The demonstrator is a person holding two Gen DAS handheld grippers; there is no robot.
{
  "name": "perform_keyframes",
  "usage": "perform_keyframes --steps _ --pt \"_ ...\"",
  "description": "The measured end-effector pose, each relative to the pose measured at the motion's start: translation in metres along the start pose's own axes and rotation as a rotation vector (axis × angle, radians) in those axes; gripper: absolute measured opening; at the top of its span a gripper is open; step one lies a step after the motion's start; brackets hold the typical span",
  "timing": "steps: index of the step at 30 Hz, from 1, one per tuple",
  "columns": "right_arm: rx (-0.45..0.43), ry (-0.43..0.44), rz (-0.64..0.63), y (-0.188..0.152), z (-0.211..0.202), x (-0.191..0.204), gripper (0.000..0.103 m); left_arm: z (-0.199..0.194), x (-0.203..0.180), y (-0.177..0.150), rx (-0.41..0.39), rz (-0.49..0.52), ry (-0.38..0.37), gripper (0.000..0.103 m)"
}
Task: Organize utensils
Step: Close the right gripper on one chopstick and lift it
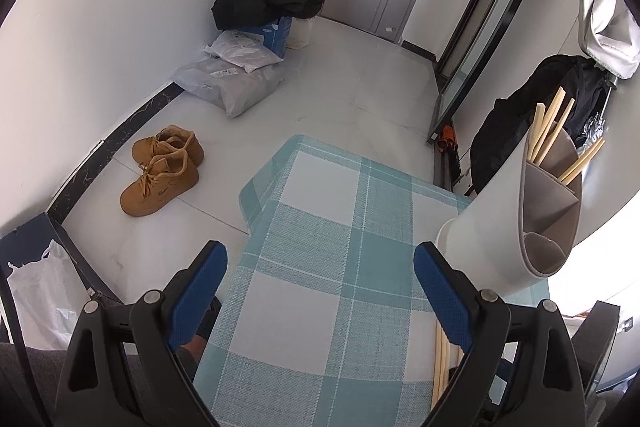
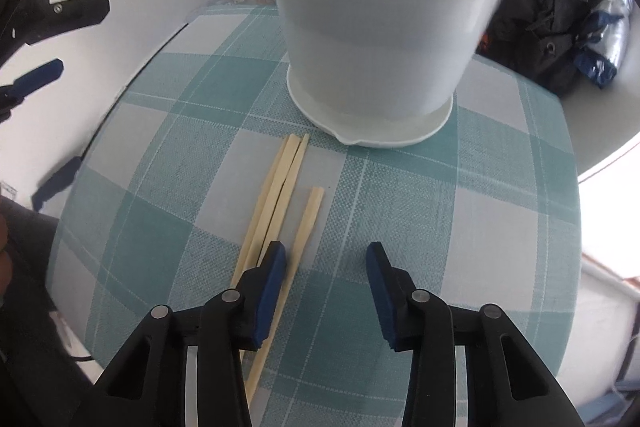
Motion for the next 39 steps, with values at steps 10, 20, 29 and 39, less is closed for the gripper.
perform_keyframes --steps 10,20,29,39 --pt "-0.048 0.011 -0.063 0.029 0.006 0.028 0.007 0.007 0.014 -0.002 0.021 0.001 0.042 0.092" --pt "-0.205 0.293 0.183 0.03 -0.037 -0.022 0.006 0.032 -0.018 -0.037 0.166 0.123 0.002 0.092" --pt "-0.407 0.528 0.489 0.027 -0.079 -0.104 0.006 0.049 -0.061 -0.094 0.324 0.297 -0.02 0.092" --pt "-0.491 0.507 0.52 0.011 -0.109 -0.136 0.006 0.058 -0.067 -0.112 0.374 0.356 0.088 0.092"
Point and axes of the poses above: each gripper's, at about its wrist camera, not at the fingertips, and z roughly the way its jaws point, x to its left, y to its top, the point moved 10 cm from there along z, roughly the way its jaws point, and after that the axes turned 13 degrees about x, right-handed, at the moved point
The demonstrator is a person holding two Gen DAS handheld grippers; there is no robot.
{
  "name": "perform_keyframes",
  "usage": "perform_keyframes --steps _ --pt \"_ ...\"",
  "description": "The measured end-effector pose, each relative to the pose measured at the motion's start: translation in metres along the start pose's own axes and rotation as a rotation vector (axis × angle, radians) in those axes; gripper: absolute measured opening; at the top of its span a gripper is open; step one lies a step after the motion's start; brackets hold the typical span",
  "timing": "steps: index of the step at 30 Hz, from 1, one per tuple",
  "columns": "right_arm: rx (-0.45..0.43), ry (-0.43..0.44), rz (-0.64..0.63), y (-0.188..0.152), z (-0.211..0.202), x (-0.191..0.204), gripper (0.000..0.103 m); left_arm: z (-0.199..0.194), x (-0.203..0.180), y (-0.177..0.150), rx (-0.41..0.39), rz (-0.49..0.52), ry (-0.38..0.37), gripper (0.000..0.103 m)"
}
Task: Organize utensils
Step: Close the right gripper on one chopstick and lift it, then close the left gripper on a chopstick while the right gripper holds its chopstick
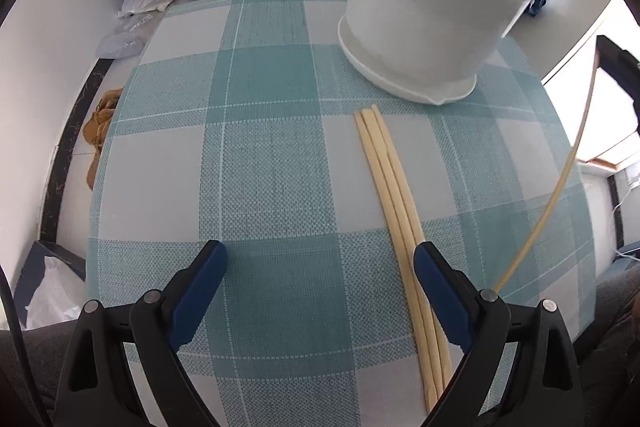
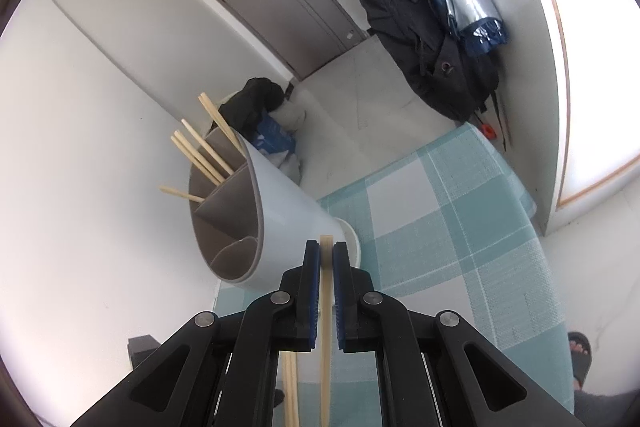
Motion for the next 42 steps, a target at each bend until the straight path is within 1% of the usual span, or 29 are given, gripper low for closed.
perform_keyframes --steps 1,5,13,14,16,18,22,24,25,27,28,30,31,33,36,40,42 --pt "-0.008 -0.012 -0.013 -0.006 -0.007 0.003 0.006 0.0 0.0 0.0 -0.002 -0.001 0.014 0.092" --pt "-0.009 0.003 -0.035 -0.013 -0.016 0.008 0.006 0.002 0.002 0.0 0.024 -0.029 0.02 0.092" --pt "-0.023 0.01 -0.038 -0.009 -0.018 0.004 0.006 0.006 0.009 0.004 0.047 -0.066 0.04 0.093" --pt "-0.026 0.007 -0.041 -0.008 -0.018 0.005 0.006 0.009 0.009 0.006 0.057 -0.058 0.064 0.093" --pt "-0.026 0.009 -0.041 -0.008 -0.018 0.006 0.006 0.01 0.009 0.01 0.052 -0.041 0.089 0.093" --pt "-0.024 0.01 -0.041 -0.009 -0.017 0.007 0.006 0.013 0.011 0.014 0.066 -0.05 0.075 0.093" --pt "-0.022 0.01 -0.037 -0.01 -0.016 0.006 0.006 0.014 0.018 0.029 0.065 -0.056 0.091 0.091" --pt "-0.023 0.008 -0.037 -0.009 -0.016 0.006 0.006 0.015 0.018 0.038 0.069 -0.06 0.069 0.081" --pt "-0.021 0.01 -0.036 -0.009 -0.016 0.006 0.006 0.015 0.018 0.044 0.067 -0.063 0.073 0.077" --pt "-0.022 0.008 -0.037 -0.01 -0.015 0.006 0.006 0.012 0.016 0.049 0.067 -0.067 0.071 0.05" --pt "-0.02 0.006 -0.039 -0.01 -0.015 0.006 0.006 0.011 0.015 0.053 0.07 -0.069 0.07 0.042" --pt "-0.017 0.004 -0.041 -0.011 -0.013 0.007 0.006 0.01 0.009 0.054 0.079 -0.068 0.064 0.01" --pt "-0.015 0.005 -0.042 -0.011 -0.013 0.007 0.006 0.012 0.007 0.055 0.088 -0.073 0.052 0.004" --pt "-0.014 0.003 -0.048 -0.011 -0.012 0.008 0.006 0.011 0.005 0.053 0.093 -0.091 0.051 0.001" --pt "-0.013 0.004 -0.059 -0.01 -0.013 0.011 0.006 0.009 0.005 0.05 0.074 -0.108 0.035 0.001" --pt "-0.015 0.001 -0.097 -0.012 -0.014 0.02 0.006 -0.005 0.007 0.048 0.011 -0.122 0.0 0.001" --pt "-0.019 0.002 -0.119 -0.015 -0.015 0.026 0.006 -0.02 0.01 0.046 -0.038 -0.12 -0.03 0.001"
Point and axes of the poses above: each gripper's, at about its wrist camera, not at the fingertips, and z roughly the way its jaws point, x to its left, y to its top, the point moved 10 cm from there along z, roughly the way its jaws point, and after that the axes turned 13 degrees about x, right-handed, at the moved point
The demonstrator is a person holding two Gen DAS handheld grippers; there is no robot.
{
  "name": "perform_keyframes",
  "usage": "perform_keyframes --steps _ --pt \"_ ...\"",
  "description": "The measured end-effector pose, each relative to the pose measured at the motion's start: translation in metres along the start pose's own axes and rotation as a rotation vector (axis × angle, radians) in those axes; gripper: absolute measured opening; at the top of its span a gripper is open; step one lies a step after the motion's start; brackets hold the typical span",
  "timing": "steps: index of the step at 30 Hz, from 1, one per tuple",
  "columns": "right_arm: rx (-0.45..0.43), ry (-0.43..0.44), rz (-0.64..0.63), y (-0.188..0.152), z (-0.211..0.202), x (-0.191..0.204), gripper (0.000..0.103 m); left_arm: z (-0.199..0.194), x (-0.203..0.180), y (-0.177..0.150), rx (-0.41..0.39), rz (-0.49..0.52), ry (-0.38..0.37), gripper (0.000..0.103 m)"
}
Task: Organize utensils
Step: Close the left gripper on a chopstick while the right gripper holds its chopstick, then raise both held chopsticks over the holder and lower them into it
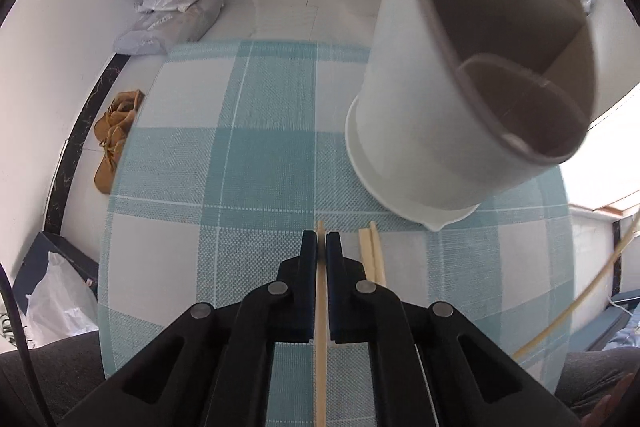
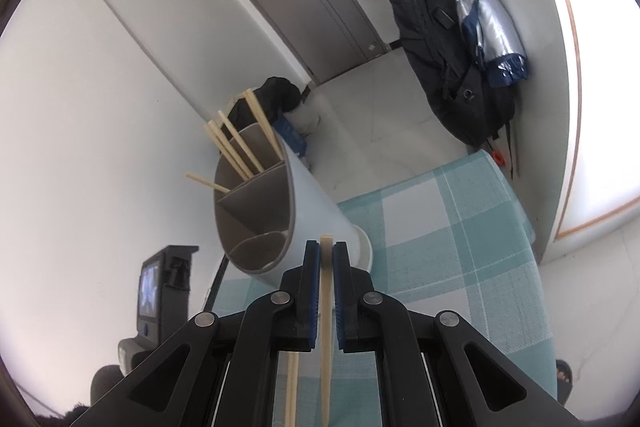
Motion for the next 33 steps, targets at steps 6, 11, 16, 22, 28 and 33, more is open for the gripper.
perform_keyframes --steps 6,11,16,22,28,33 --pt "-0.014 -0.03 -0.124 -0.013 -0.003 0.026 0.006 -0.056 -0.009 -0.005 -0.16 0.041 -0.069 0.001" --pt "-0.04 -0.039 -0.198 -0.022 -0.007 0.046 0.006 -0.097 -0.03 -0.019 -0.287 0.123 -0.104 0.001" --pt "-0.074 -0.041 -0.251 -0.026 -0.015 0.062 0.006 -0.118 -0.039 -0.026 -0.344 0.184 -0.111 0.001" --pt "-0.11 -0.056 -0.287 -0.03 -0.026 0.072 0.005 -0.135 -0.04 -0.029 -0.381 0.207 -0.109 0.001" --pt "-0.134 -0.076 -0.291 -0.035 -0.034 0.075 0.005 -0.144 -0.043 -0.036 -0.399 0.232 -0.106 0.001" --pt "-0.151 -0.077 -0.287 -0.035 -0.039 0.077 0.005 -0.147 -0.046 -0.037 -0.397 0.254 -0.098 0.0"
Point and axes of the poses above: each gripper's, at about its wrist camera, not at the fingertips, and z roughly the way its jaws point, x to its left, y to its top, the point moved 10 cm from there along z, roughly the way its jaws point, and after that the axes turned 13 degrees about x, right-handed, at the moved point
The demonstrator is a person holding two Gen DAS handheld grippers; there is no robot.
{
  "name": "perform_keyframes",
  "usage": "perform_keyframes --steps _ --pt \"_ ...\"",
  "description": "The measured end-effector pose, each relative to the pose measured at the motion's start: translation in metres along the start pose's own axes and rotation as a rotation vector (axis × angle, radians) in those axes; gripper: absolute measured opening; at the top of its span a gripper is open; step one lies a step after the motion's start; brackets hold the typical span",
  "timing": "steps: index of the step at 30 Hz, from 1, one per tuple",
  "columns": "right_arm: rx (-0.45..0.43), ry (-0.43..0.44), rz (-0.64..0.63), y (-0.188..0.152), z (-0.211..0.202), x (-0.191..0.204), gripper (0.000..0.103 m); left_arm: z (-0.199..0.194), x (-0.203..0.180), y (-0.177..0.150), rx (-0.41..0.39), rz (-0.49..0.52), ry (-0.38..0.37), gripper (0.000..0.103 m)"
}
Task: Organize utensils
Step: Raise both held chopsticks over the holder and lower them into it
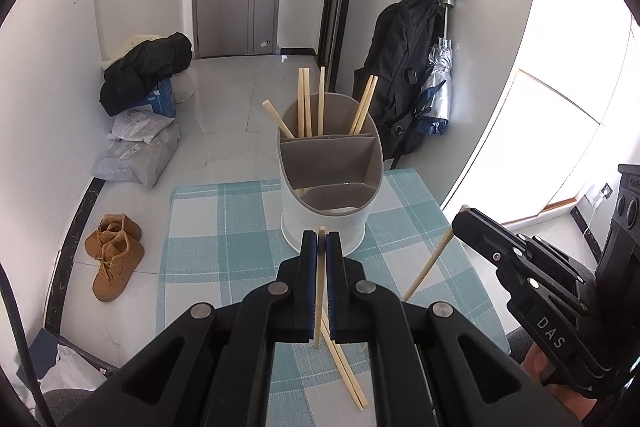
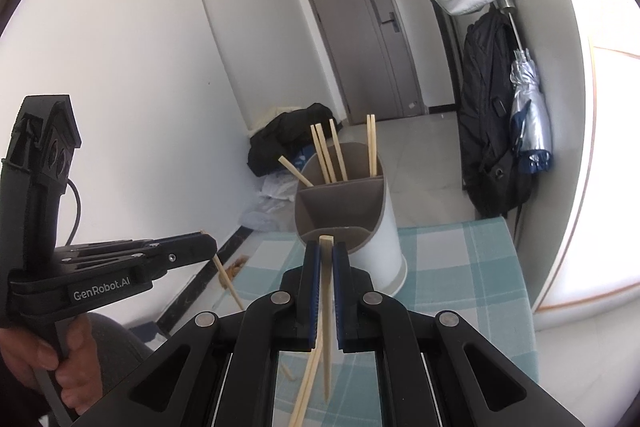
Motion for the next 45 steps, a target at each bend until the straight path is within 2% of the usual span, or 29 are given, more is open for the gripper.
perform_keyframes --steps 17,23,29,36,45 --pt "-0.017 0.005 0.017 0.012 0.003 0.0 0.005 -0.005 -0.008 0.013 0.035 0.039 -0.01 0.0" --pt "-0.031 0.007 0.015 0.031 -0.003 -0.002 0.005 -0.022 -0.014 0.039 0.026 0.039 -0.039 0.0" --pt "-0.058 -0.013 -0.043 0.072 -0.016 0.001 0.005 -0.05 -0.019 0.085 -0.017 0.029 -0.088 0.0" --pt "-0.114 -0.015 -0.049 0.139 -0.029 -0.003 0.005 -0.074 -0.019 0.147 -0.078 0.014 -0.122 0.0" --pt "-0.18 -0.023 -0.075 0.211 -0.02 -0.002 0.005 -0.063 -0.01 0.186 -0.098 0.027 -0.115 0.0"
Point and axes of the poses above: each gripper's, at about its wrist camera, not at the fingertips, and z roughly the way its jaws point, x to its left, y to its top, the point moved 10 cm from there along z, roughly the way its jaws point, and after that the axes turned 13 degrees about x, right-handed, at the moved point
